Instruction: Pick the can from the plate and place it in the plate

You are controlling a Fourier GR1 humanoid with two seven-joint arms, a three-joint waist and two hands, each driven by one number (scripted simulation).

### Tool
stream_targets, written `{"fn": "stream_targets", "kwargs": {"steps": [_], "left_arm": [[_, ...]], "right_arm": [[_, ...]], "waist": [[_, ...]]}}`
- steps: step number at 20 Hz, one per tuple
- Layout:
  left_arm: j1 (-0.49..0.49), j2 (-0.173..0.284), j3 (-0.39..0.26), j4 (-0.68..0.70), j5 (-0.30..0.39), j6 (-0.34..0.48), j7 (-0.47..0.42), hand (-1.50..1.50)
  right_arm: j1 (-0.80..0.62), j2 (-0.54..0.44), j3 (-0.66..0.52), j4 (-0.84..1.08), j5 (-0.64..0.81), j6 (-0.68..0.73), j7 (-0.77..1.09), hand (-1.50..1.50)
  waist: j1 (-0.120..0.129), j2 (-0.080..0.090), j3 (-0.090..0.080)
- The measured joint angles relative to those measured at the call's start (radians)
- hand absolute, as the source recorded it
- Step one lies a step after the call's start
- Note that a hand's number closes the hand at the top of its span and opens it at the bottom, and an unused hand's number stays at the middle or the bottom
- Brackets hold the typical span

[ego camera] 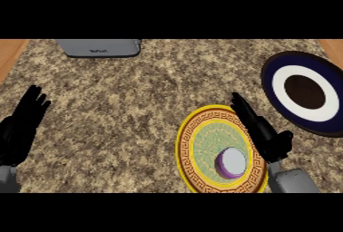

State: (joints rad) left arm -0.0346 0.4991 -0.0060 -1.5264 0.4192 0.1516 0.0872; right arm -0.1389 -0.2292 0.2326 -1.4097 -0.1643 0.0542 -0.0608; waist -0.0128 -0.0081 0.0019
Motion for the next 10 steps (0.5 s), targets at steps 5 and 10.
{"fn": "stream_targets", "kwargs": {"steps": [5, 10], "left_arm": [[-0.048, -0.008, -0.037, 0.029, -0.059, 0.007, 0.001, 0.0], [-0.069, -0.031, -0.091, 0.051, -0.096, 0.013, 0.027, 0.0]], "right_arm": [[-0.108, -0.041, 0.024, -0.011, -0.107, 0.242, -0.001, 1.5], [-0.223, -0.143, -0.008, -0.017, -0.014, 0.322, -0.152, -1.5]], "waist": [[0.015, 0.012, 0.0], [0.017, 0.003, -0.003]]}}
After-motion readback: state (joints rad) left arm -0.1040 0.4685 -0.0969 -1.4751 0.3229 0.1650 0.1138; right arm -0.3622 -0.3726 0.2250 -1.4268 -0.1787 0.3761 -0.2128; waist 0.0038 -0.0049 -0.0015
